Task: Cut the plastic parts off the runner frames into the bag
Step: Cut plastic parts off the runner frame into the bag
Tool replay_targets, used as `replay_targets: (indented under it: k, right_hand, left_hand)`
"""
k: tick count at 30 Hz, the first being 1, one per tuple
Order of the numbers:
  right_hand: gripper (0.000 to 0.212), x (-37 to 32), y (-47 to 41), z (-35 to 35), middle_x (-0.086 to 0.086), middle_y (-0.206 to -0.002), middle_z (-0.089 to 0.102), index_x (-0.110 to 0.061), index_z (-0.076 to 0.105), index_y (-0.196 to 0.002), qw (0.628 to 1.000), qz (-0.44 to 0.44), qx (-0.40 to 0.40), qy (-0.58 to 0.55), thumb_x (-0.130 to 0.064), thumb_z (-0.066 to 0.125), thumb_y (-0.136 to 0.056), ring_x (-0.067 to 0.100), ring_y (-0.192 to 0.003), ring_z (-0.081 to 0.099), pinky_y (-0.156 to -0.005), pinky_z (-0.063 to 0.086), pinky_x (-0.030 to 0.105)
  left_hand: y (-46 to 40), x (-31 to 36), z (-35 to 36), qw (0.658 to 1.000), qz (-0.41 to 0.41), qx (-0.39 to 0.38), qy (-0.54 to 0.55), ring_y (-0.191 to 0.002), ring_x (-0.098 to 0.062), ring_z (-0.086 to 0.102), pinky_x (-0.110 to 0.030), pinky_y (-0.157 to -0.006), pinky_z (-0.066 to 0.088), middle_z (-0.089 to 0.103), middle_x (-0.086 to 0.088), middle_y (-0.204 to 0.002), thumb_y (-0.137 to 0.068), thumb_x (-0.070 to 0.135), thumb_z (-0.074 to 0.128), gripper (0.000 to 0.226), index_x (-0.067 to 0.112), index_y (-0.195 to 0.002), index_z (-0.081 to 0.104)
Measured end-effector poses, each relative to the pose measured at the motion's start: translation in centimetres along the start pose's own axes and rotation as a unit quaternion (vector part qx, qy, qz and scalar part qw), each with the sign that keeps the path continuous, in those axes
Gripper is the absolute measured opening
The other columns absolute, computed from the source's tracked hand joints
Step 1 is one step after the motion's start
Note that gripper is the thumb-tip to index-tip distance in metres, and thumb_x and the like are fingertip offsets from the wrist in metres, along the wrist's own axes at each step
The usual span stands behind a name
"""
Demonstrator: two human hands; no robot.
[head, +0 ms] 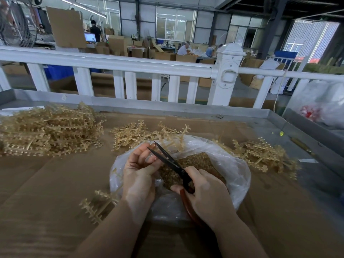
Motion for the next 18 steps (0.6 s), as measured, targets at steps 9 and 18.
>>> replay_targets:
  k: [9, 18]
  right_hand:
    - [0.043, -0.2, 0.0, -0.7, -0.007, -0.072, 0.058, -0.023, 0.060, -0.098, 0.999, -0.003, 0.040, -0.001, -0.061, 0.050, -0.082, 0.012, -0.067, 0.057, -0.058, 0.049, 0.026]
    - [0.042, 0.6, 0.0, -1.7, -0.010, -0.079, 0.059, -0.025, 0.061, -0.098, 0.994, 0.030, 0.095, -0.043, -0.061, 0.047, -0.081, 0.008, -0.075, 0.055, -0.065, 0.049, 0.023]
  left_hand:
    - [0.1, -0.4, 0.1, 1.000, -0.026, -0.008, -0.011, -0.067, -0.006, 0.067, -0.026, -0.076, 0.058, 0.069, 0.007, -0.073, -0.058, -0.016, 0.057, 0.059, 0.016, -0.108, 0.057]
    - [0.0, -0.6, -0.6, 0.999, -0.036, 0.019, -0.030, -0.073, -0.011, 0.071, -0.019, -0.063, 0.055, 0.070, 0.006, -0.070, -0.054, -0.017, 0.058, 0.060, 0.018, -0.103, 0.059]
Point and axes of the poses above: each hand's wrist, its own y-axis away from the middle knuckle, its own z-axis out of the palm, x = y × z, the point moved 9 cm from there along -y, towards the middle knuckle
